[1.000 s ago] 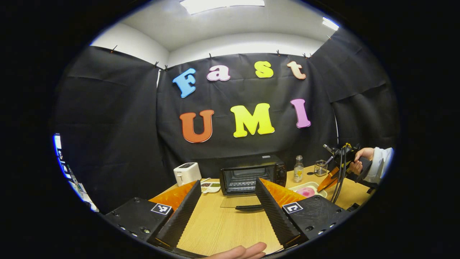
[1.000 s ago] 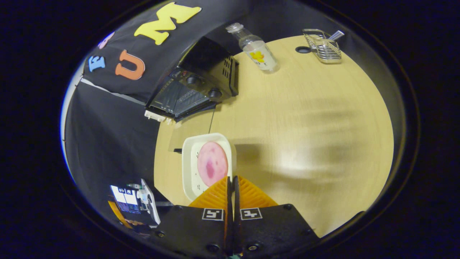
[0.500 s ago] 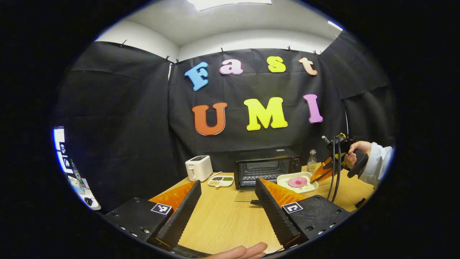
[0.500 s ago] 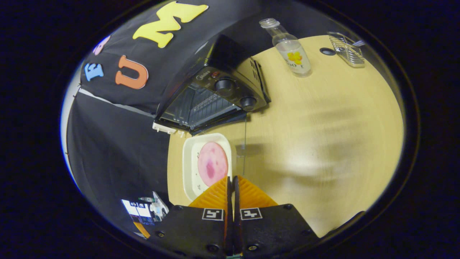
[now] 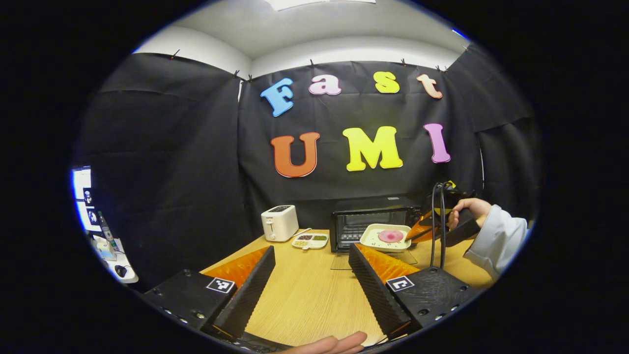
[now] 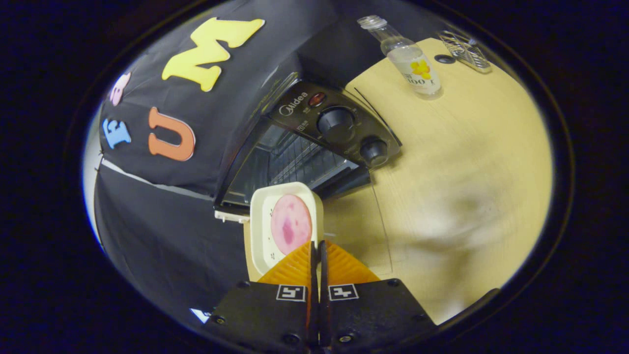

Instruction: Open the electric oven with the left hand, put the food in, and close the electric oven.

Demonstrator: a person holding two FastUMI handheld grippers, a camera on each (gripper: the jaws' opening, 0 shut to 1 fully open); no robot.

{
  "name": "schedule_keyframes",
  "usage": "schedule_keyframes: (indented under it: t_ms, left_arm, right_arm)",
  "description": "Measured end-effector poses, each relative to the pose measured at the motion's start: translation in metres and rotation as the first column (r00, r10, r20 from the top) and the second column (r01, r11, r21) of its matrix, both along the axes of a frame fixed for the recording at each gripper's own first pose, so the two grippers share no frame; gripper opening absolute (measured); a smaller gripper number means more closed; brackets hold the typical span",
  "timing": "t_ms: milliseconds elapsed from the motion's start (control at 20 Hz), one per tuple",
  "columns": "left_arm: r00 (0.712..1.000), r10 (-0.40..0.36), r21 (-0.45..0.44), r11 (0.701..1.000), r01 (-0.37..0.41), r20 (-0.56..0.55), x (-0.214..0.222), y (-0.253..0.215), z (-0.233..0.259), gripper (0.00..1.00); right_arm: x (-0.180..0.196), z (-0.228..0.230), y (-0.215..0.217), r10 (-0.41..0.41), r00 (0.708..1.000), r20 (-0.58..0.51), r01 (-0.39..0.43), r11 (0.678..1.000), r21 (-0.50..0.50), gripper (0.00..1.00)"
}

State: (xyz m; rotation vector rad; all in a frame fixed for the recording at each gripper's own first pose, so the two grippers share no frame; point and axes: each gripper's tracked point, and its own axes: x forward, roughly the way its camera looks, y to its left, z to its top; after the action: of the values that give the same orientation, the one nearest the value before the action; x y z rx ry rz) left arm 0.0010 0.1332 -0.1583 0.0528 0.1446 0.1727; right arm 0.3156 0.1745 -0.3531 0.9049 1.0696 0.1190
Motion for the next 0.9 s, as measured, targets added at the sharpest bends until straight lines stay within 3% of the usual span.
schedule_keyframes:
  t_ms: [150, 350, 400, 600, 900]
  left_arm:
    - [1.0, -0.018, -0.013, 1.0, 0.018, 0.003, 0.003, 0.0, 0.002, 0.96]
    - [1.0, -0.014, -0.013, 1.0, 0.014, -0.01, 0.013, 0.011, -0.008, 0.96]
    - [1.0, -0.011, -0.009, 1.0, 0.011, -0.018, 0.016, 0.015, -0.012, 0.96]
    - [0.999, 0.03, 0.002, 1.0, -0.03, -0.036, 0.025, 0.037, -0.026, 0.96]
    - [0.995, 0.059, -0.004, 0.998, -0.06, -0.076, 0.037, 0.055, -0.05, 0.96]
  right_arm:
    - [0.02, -0.008, 0.009, -0.146, 0.989, 0.028, 0.145, 0.989, 0.013, 0.04]
    - [0.05, -0.02, 0.024, -0.276, 0.958, 0.084, 0.276, 0.961, 0.008, 0.0]
    - [0.058, -0.022, 0.026, -0.299, 0.949, 0.1, 0.3, 0.954, 0.004, 0.04]
    - [0.092, -0.034, 0.034, -0.373, 0.907, 0.193, 0.381, 0.925, -0.003, 0.02]
    - [0.133, -0.039, 0.044, -0.444, 0.845, 0.298, 0.442, 0.894, 0.079, 0.07]
